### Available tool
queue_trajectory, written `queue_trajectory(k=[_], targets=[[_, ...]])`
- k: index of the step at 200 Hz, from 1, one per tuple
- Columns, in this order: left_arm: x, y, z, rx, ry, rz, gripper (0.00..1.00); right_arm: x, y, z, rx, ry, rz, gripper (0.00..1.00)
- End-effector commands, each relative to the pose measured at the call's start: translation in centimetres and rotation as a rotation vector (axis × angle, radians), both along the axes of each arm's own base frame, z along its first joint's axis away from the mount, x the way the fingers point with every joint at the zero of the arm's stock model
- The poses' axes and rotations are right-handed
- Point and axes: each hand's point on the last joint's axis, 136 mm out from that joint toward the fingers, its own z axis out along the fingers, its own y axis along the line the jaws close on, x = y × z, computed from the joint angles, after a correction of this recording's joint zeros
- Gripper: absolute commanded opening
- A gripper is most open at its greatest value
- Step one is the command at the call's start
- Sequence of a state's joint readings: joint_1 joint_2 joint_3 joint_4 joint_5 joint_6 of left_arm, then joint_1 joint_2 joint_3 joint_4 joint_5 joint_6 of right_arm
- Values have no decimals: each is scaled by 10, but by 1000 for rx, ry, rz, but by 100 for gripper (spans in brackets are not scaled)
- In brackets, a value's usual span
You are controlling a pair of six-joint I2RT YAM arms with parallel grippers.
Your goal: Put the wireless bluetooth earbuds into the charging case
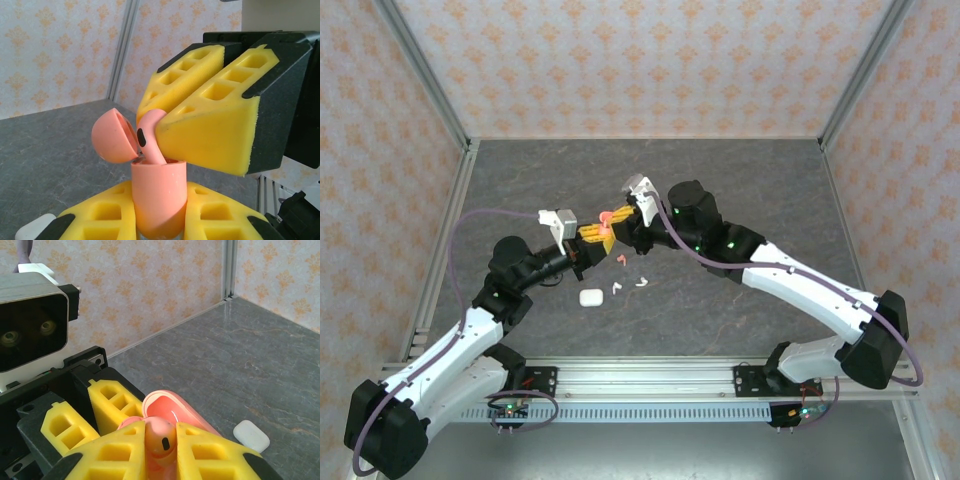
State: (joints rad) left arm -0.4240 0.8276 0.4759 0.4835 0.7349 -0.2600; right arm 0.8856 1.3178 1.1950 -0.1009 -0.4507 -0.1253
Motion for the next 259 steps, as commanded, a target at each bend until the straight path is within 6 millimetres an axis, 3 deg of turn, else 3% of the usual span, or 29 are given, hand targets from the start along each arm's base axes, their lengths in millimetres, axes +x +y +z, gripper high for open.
queue_trajectory(k=[1, 34, 75, 100, 117, 130, 147, 174, 199, 222, 259], targets=[[-6, -1, 30, -29, -105, -15, 0, -14, 7, 4, 3, 45, 72, 21], [-6, -1, 30, -28, -109, -13, 0, -20, 8, 14, 28, 62, 94, 33], [-5, 0, 28, -27, -106, -2, 0, -14, 1, 40, 52, 33, 40, 49], [-1, 6, 23, -11, -102, 48, 0, 4, -20, 58, 77, 31, -97, 58], [1, 11, 18, 9, -101, 82, 0, 25, -42, 56, 82, 83, -223, 59], [0, 13, 17, 21, -103, 90, 0, 44, -61, 40, 67, 155, -332, 61], [-4, 15, 20, 21, -118, 91, 0, 64, -81, 1, 14, 278, -452, 60], [-12, 18, 28, 31, -148, 93, 0, 77, -90, -66, -97, 444, -576, 59], [-20, 23, 35, 38, -174, 100, 0, 82, -77, -129, -180, 586, -605, 57], [-26, 25, 42, 34, -195, 98, 0, 81, -54, -178, -293, 649, -592, 56], [-32, 27, 47, 33, -212, 91, 0, 89, -24, -229, -437, 669, -572, 55]])
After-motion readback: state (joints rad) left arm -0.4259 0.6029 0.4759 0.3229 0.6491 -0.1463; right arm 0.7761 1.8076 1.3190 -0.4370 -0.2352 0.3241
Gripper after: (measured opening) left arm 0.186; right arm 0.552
